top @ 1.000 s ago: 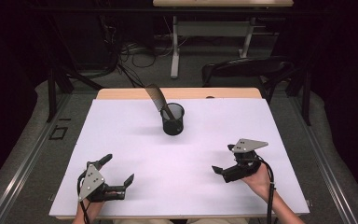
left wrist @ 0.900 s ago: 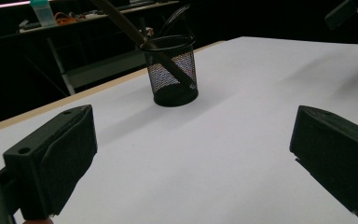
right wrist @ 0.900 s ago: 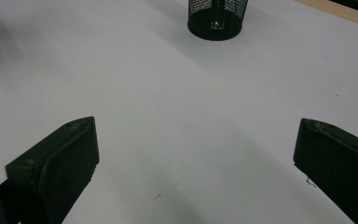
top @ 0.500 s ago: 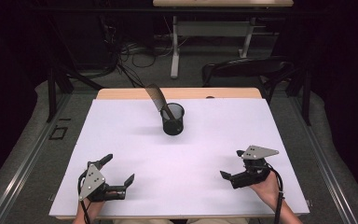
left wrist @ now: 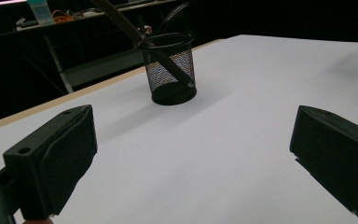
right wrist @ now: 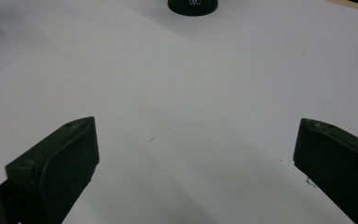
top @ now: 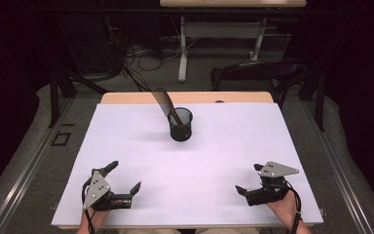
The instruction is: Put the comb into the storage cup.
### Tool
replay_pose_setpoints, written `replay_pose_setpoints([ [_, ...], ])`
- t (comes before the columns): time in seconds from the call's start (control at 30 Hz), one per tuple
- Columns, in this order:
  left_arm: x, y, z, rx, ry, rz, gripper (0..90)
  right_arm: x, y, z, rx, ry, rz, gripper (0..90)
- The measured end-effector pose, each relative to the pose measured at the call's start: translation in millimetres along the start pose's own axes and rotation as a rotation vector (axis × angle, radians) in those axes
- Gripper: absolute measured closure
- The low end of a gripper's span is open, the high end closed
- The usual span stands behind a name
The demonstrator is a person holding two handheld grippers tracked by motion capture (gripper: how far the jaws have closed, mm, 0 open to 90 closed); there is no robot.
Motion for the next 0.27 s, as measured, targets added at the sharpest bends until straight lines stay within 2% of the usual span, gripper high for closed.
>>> replay_pose_setpoints([
  [0.27,-2.1,-0.2,0.5,-0.006,0.005,0.000,0.6,4.5,5.7,1.4,0.013,-0.032,0.005,0.0],
])
Point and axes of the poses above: each handheld gripper's, and its own axes: x roughly backward along the jaws, z roughly out of its underside, y roughly to its left, the point moved 10 cm from there along -x, roughly forward along the jaws, and after that the axes turned 8 degrees about -z, right-handed, at the moved point
